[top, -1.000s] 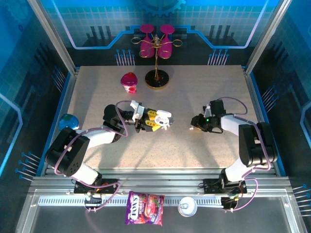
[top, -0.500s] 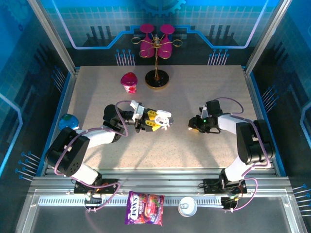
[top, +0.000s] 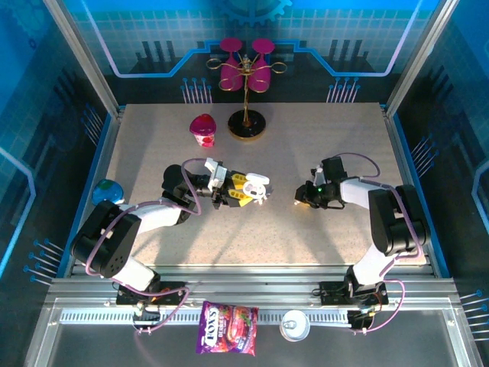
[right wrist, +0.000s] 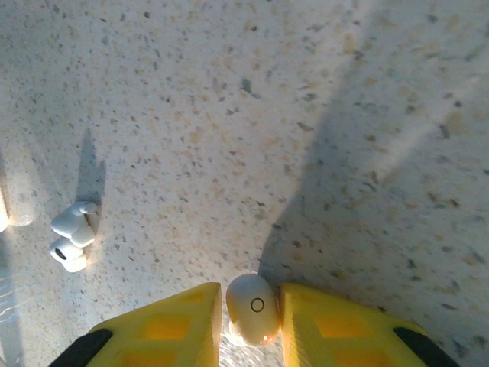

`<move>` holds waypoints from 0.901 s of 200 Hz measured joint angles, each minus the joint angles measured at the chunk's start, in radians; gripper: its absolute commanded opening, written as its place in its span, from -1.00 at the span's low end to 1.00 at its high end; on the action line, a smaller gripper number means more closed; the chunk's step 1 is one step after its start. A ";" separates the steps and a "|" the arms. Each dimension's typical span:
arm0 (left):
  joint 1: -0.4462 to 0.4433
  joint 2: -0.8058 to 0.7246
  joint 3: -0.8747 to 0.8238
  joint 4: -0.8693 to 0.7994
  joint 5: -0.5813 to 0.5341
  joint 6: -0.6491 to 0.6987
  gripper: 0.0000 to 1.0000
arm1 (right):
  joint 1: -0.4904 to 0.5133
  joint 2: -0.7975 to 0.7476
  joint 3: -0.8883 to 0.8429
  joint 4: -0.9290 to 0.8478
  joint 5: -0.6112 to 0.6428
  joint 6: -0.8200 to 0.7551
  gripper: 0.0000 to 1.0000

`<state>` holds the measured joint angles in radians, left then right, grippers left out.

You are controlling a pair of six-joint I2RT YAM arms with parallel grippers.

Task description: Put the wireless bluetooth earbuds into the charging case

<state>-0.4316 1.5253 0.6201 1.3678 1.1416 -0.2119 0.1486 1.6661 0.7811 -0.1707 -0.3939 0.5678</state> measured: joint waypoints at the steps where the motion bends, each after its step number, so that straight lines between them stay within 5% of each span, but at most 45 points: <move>1: 0.000 0.000 0.000 0.000 0.000 0.000 -0.56 | 0.001 0.000 0.000 0.001 0.000 0.000 -0.47; 180: 0.005 0.006 0.000 0.000 -0.034 0.001 -0.58 | 0.021 -0.005 0.016 -0.009 0.001 -0.014 -0.65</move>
<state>-0.4271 1.5314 0.6201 1.3682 1.1072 -0.2108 0.1692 1.6611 0.7971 -0.1795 -0.3931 0.5537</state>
